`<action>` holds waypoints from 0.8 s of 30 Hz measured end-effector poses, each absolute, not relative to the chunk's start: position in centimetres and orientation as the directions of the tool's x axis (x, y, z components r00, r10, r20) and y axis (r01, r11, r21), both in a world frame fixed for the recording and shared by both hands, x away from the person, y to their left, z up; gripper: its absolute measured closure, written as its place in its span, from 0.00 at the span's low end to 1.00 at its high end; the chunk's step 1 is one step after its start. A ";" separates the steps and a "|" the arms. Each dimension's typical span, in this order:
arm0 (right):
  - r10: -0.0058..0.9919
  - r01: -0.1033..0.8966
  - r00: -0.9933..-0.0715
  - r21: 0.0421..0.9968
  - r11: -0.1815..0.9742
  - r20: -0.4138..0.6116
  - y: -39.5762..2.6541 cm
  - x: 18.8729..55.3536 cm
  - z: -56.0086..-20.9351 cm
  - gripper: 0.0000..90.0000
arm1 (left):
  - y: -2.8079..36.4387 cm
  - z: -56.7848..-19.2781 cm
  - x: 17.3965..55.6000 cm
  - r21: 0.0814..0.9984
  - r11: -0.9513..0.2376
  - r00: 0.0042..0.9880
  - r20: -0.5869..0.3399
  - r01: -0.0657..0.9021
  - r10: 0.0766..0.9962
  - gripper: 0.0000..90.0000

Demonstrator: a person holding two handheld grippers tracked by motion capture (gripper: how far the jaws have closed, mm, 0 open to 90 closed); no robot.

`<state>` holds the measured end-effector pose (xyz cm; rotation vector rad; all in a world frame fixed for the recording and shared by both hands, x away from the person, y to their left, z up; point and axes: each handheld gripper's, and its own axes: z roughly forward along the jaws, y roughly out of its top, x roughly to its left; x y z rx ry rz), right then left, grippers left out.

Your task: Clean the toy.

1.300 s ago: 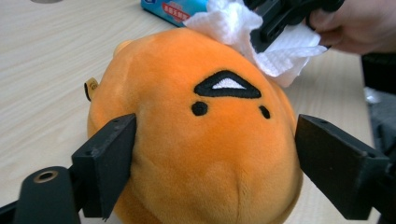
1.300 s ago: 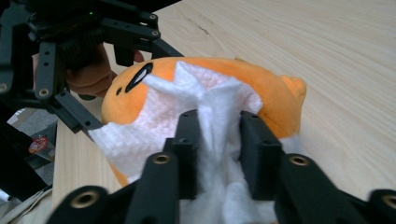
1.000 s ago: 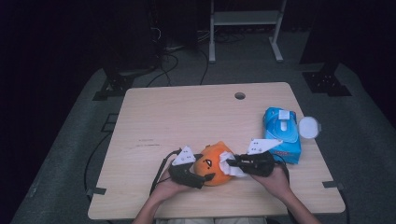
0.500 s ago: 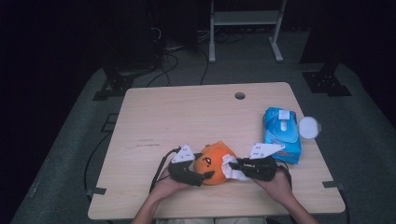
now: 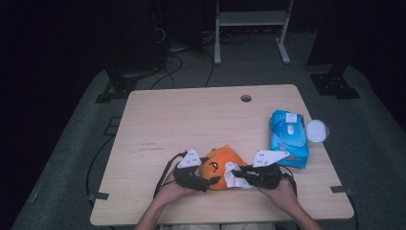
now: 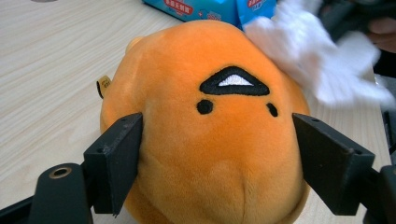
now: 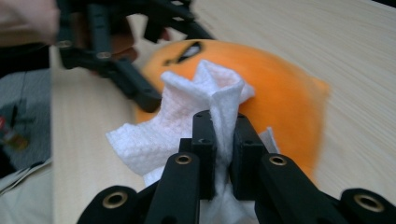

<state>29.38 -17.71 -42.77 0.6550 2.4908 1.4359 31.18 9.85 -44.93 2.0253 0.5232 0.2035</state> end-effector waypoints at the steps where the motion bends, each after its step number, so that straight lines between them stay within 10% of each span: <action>1: 0.486 0.300 -0.871 0.858 0.418 0.068 -18.2 29.7 -42.9 0.91 | 9.9 -44.9 31.2 0.867 -0.412 0.893 -0.076 0.279 0.444 0.22; 24: 0.556 0.347 -0.825 0.866 0.361 0.099 -19.5 30.4 -43.5 0.90 | 10.2 -44.7 32.0 0.861 -0.412 0.886 -0.088 0.297 0.455 0.24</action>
